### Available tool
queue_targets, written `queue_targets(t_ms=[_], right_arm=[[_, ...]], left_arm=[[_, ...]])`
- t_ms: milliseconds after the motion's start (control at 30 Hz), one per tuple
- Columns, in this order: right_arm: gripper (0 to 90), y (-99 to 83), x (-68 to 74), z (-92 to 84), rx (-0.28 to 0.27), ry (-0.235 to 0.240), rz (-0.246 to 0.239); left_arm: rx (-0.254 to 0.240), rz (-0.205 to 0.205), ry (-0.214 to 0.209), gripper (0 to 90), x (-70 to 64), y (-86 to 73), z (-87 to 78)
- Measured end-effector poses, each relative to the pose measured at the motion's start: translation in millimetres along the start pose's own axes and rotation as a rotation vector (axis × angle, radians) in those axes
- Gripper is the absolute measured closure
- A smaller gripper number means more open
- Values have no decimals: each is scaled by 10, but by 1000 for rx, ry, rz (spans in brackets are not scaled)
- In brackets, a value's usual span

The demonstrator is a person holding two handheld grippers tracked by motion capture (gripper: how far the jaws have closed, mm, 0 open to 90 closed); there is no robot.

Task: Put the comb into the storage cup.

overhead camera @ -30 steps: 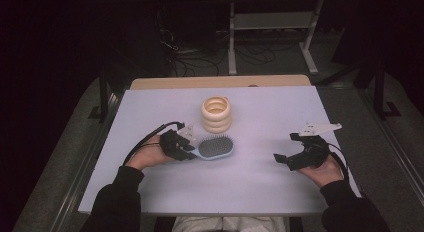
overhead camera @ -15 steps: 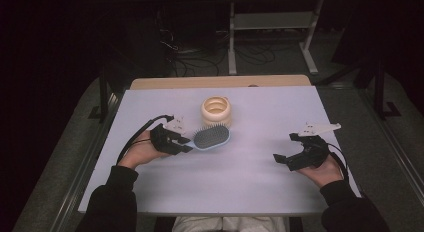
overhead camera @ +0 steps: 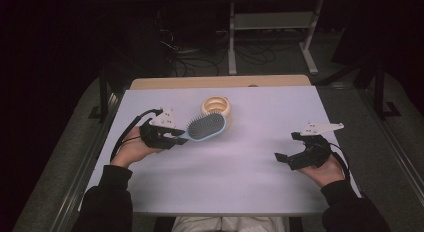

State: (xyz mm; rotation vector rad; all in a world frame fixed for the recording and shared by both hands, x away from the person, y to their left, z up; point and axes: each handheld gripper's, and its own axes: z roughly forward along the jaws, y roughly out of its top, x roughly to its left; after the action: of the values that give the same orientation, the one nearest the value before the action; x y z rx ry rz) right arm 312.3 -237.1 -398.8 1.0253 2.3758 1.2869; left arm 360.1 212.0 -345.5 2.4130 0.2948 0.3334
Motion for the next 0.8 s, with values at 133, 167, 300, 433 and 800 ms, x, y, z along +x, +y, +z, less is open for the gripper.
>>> queue_targets(t_ms=[133,167,300,433,800], right_arm=[[0,40,9,40,18,4,-17],[0,51,10,42,18,7,-21],[0,87,24,26,5,13,-29],[0,105,23,24,4,23,-25],[0,194,34,16,-7,48,-32]], left_arm=[[-5,4,21,703,32,77,-65],[-10,3,23,703,43,97,-83],[-14,-1,27,703,86,162,-145],[-24,1,35,703,121,217,-202],[-55,-6,60,703,247,367,-310]])
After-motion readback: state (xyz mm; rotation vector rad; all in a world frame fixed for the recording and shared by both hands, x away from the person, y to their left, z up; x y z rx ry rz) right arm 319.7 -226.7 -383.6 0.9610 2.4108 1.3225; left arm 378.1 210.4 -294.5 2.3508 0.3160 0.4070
